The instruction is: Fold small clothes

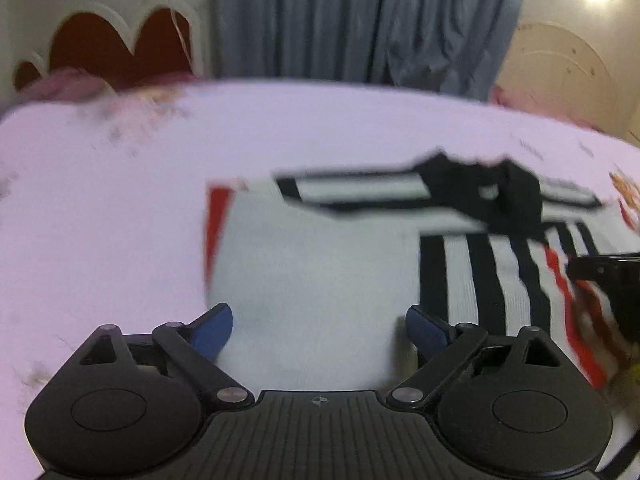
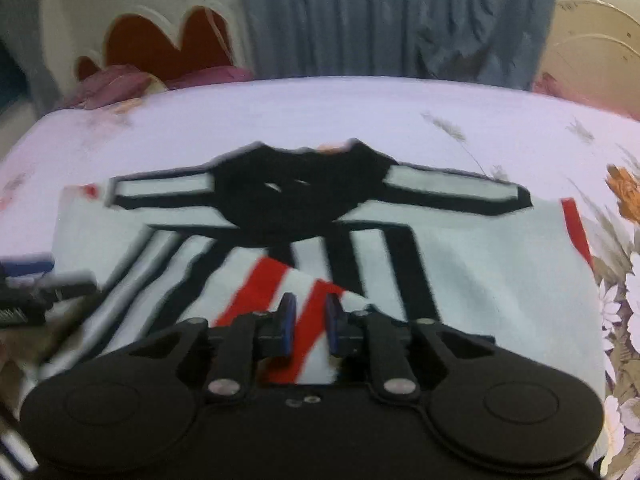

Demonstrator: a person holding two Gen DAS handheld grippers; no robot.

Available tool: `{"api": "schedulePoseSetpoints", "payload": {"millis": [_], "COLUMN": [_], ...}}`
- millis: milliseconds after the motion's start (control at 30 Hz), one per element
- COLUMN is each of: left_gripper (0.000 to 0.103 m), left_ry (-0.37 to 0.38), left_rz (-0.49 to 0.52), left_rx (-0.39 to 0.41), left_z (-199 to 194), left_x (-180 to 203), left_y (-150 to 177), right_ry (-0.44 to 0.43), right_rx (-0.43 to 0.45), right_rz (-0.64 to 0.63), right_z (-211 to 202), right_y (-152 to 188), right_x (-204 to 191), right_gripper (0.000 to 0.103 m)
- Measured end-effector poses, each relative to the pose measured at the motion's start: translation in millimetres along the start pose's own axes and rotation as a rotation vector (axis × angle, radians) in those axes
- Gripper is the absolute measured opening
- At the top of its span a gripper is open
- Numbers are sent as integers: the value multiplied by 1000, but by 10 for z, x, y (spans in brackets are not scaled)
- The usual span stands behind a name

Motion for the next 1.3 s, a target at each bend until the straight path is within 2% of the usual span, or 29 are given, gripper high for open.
{"api": "schedulePoseSetpoints", "payload": {"millis": [67, 133, 233, 300, 333, 433, 467, 500, 567, 633, 667, 700, 767, 800, 833, 900, 967, 1000, 1067, 1133, 1167, 1200, 1267, 1300], "left_gripper": [93, 93, 93, 95, 103, 103, 102, 102, 102, 99, 97, 96, 94, 93, 93, 93, 93, 94, 94, 94, 94, 94, 94, 94], "left_ry": [12, 25, -8, -26, -11, 1, -33, -45, -5, 43, 51, 59, 51, 24, 7, -6, -14, -20, -31, -50, -40, -22, 6, 4], "left_rz": [4, 20, 69, 54, 47, -9, -7, -1, -52, -56, -40, -27, 29, 69, 103, 97, 97, 95, 91, 81, 81, 83, 115, 143], "left_rx": [91, 122, 71, -40, -21, -32, -1, 43, 87, 115, 120, 122, 108, 82, 50, 74, 71, 68, 49, 58, 76, 85, 85, 58], "left_z": [-118, -77, 215, 490, 541, 516, 408, 271, 21, -167, -238, -275, -312, -262, -218, -316, -420, -451, -459, -490, -525, -563, -605, -560], "left_x": [2, 31, 16, -120, -147, -267, -280, -267, -196, 11, 156, 287, 521, 569, 555, 372, 169, 114, 93, 141, 203, 272, 444, 511], "left_y": [-103, -231, -358, -267, -247, -248, -254, -247, -196, -96, -27, 41, 221, 306, 366, 432, 498, 520, 534, 480, 458, 445, 490, 551], "right_ry": [17, 4, 26, 107, 103, 94, 100, 99, 63, 2, -39, -67, -94, -73, -53, -35, 99, 138, 112, 132, 127, 105, 95, 92], "right_rx": [57, 61, 35, -17, -8, -9, -5, 11, 63, 59, 43, 32, 6, 6, 11, 11, 21, 23, 9, 3, 22, 45, 49, 39], "right_rz": [3, 10, -22, -38, -15, 5, 6, 10, 9, 0, -4, -15, -86, -139, -181, -171, -135, -92, -28, -47, -53, -61, -72, -63], "right_z": [-78, -19, 176, 358, 386, 353, 300, 237, 46, -40, -52, -63, -50, -33, -23, -33, -89, -127, -187, -238, -289, -348, -407, -404], "right_y": [-111, -195, -259, -235, -226, -247, -254, -257, -227, -145, -84, -25, 124, 204, 255, 254, 219, 224, 251, 230, 218, 220, 289, 358], "right_x": [7, -5, -67, -15, 38, 63, 54, 37, -49, -190, -274, -356, -562, -634, -643, -471, -119, 108, 346, 291, 211, 114, -19, -30], "right_gripper": [24, 24, 21, 20, 20, 22, 28, 45, 57, 44, 34, 28, 29, 23, 23, 23, 17, 16, 16, 19, 31, 36, 34, 32]}}
Point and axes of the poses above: each gripper's, at about its wrist camera, not at the fingertips, and z roughly the way its jaws point, x to its right, y to its underside, the point moved 3 cm from there along z, roughly the way its jaws point, and after that the axes turned 5 degrees about x, right-handed, at the moved point
